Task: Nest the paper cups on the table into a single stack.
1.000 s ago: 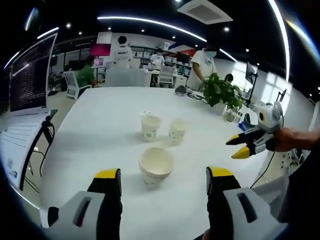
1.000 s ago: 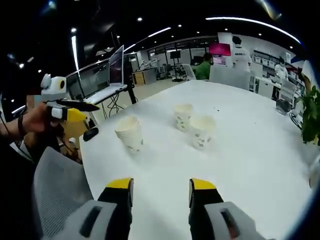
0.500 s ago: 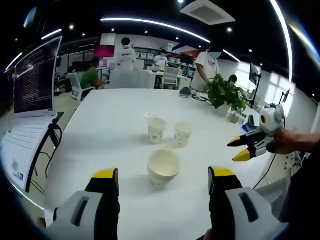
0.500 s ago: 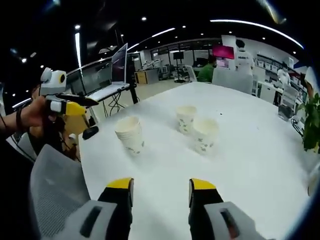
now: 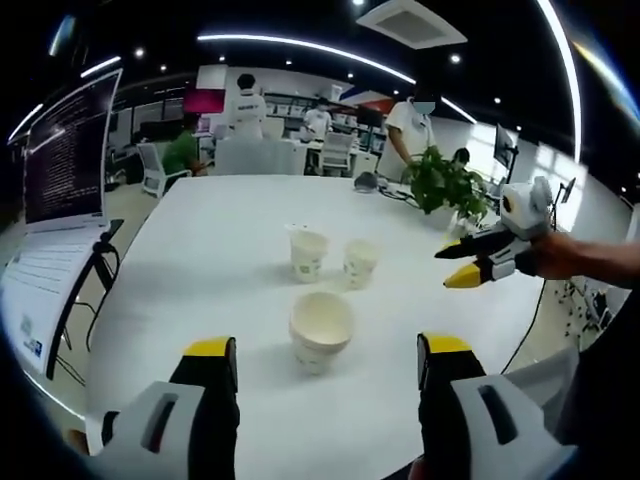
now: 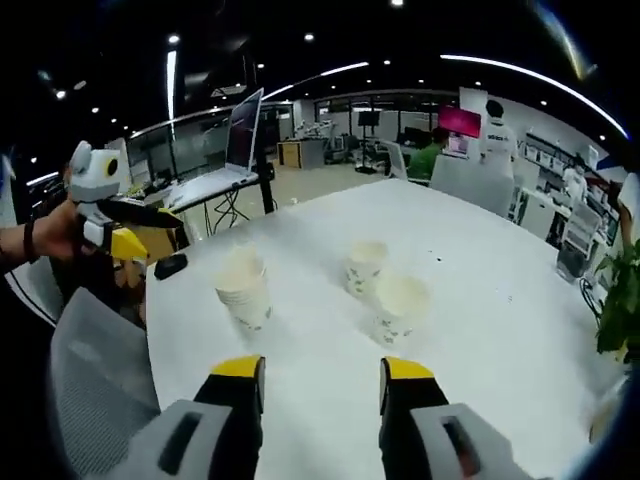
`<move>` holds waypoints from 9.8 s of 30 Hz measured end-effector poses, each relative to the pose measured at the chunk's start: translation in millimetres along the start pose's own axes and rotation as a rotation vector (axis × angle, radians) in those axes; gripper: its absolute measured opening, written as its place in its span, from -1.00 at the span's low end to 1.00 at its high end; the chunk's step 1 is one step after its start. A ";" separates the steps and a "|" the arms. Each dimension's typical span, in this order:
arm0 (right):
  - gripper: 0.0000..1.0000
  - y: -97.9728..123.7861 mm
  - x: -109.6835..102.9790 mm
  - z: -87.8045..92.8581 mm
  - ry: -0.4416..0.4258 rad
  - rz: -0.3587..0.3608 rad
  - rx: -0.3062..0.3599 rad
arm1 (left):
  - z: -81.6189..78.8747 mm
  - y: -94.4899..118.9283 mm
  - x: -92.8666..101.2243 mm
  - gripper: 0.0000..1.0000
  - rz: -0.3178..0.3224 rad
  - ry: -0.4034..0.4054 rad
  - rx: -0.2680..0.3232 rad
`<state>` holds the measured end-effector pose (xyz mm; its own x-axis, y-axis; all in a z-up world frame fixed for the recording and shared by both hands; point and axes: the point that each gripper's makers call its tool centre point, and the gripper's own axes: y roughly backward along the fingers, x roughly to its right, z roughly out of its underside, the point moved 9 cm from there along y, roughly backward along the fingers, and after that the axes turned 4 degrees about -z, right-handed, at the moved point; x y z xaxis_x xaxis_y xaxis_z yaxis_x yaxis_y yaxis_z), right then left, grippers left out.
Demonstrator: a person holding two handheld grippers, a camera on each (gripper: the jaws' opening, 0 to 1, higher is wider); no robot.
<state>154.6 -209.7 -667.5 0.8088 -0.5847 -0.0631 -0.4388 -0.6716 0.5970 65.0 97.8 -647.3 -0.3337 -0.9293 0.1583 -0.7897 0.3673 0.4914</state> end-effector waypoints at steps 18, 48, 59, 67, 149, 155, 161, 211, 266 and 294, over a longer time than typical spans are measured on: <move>-0.15 -79.0 43.9 -41.5 0.106 0.000 -0.162 | 0.7 -2.6 -7.3 0.43 0.012 0.021 0.016; -0.53 -146.8 65.2 -28.0 0.125 -0.008 -0.399 | 5.5 -13.2 -9.7 0.42 0.059 0.044 0.017; -0.99 -158.9 74.1 -22.2 0.163 -0.005 -0.466 | 6.9 -16.3 -23.4 0.42 0.054 0.061 0.016; -1.00 -155.5 72.0 -22.4 0.170 -0.019 -0.452 | 8.0 -17.5 -23.6 0.42 0.057 0.058 0.011; -1.00 -96.9 -106.0 -98.4 0.638 -0.267 -0.314 | 12.1 3.0 -20.2 0.45 0.117 -0.007 0.020; -1.00 -108.7 -112.5 -94.3 0.660 -0.293 -0.333 | 12.2 4.0 -21.4 0.45 0.114 -0.004 0.021; -1.00 -107.3 -118.6 -93.8 0.666 -0.307 -0.347 | 14.9 5.2 -21.7 0.45 0.113 0.000 0.017; -0.83 -108.9 -97.0 -98.8 0.474 -0.291 -0.252 | 15.5 -6.4 -20.2 0.45 0.130 -0.006 -0.013; -0.69 -242.1 52.7 -86.4 0.267 -0.114 -0.361 | 19.5 -13.6 -23.9 0.45 0.090 0.027 -0.051; -1.00 -192.7 29.4 -101.8 0.396 -0.127 -0.309 | 22.0 -10.3 -24.7 0.45 0.095 0.031 -0.040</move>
<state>302.8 -51.1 -703.0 0.9605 -0.2505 0.1213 -0.2402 -0.5255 0.8162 70.0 117.8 -675.1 -0.3892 -0.8914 0.2322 -0.7337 0.4524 0.5069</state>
